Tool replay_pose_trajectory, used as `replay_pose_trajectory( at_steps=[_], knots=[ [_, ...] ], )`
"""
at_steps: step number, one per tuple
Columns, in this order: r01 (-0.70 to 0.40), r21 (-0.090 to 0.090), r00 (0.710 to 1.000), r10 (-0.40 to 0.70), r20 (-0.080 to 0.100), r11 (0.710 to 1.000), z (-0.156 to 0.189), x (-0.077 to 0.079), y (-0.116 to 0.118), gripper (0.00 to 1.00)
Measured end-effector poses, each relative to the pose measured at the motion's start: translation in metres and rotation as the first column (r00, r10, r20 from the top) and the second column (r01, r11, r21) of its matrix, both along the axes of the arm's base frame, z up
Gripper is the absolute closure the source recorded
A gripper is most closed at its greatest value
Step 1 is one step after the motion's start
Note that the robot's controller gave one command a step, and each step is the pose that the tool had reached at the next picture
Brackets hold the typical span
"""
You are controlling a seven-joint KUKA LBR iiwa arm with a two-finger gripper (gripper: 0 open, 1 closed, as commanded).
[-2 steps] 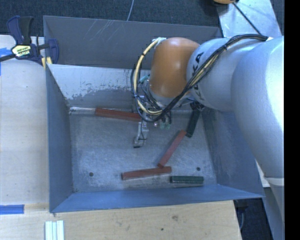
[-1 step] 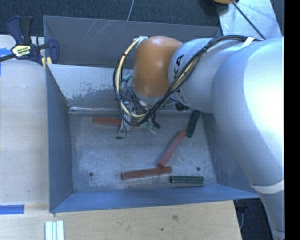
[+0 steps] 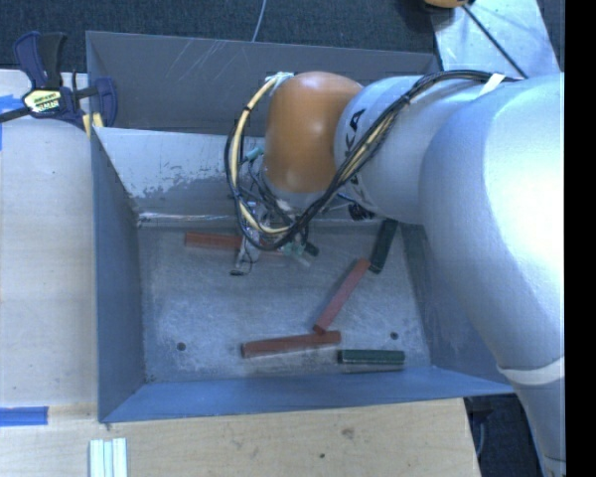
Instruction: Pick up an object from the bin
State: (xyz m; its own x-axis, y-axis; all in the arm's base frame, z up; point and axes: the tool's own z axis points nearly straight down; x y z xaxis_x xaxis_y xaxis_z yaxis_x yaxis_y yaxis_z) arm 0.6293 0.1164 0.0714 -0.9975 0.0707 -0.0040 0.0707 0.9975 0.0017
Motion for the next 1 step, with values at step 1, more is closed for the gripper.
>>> replay_pose_trajectory(
  at_steps=[1],
  knots=[
    [0.037, 0.0, 0.999, -0.037, -0.002, 0.999, 0.1321, -0.032, 0.0178, 1.0]
  ],
)
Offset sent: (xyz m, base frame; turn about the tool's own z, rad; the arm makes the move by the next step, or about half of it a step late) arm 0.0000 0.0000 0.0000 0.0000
